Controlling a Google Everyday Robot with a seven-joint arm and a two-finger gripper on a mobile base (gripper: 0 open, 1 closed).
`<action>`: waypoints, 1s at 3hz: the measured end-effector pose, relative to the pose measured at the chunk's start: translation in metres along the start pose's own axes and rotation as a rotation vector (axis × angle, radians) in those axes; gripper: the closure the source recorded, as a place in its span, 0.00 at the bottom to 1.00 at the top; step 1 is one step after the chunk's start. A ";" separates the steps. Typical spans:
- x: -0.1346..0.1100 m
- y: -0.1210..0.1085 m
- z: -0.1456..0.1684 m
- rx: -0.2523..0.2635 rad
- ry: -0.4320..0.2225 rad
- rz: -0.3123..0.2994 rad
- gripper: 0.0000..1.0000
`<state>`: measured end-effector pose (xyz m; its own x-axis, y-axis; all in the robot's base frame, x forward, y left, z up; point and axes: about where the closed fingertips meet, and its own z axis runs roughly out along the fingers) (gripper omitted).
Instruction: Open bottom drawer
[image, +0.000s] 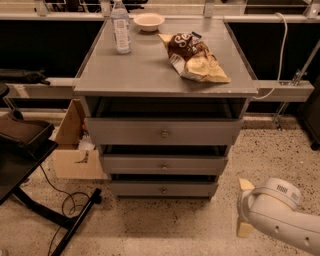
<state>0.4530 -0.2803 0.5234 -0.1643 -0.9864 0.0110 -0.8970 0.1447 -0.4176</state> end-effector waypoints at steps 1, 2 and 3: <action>-0.037 -0.013 0.056 0.018 -0.145 0.000 0.00; -0.073 -0.013 0.114 -0.031 -0.263 0.021 0.00; -0.073 -0.013 0.113 -0.029 -0.262 0.020 0.00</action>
Offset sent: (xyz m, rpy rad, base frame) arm 0.1207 0.0778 -0.1359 0.3899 0.0204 0.1152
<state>0.5234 -0.2193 0.4253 -0.0735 -0.9693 -0.2345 -0.9069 0.1628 -0.3887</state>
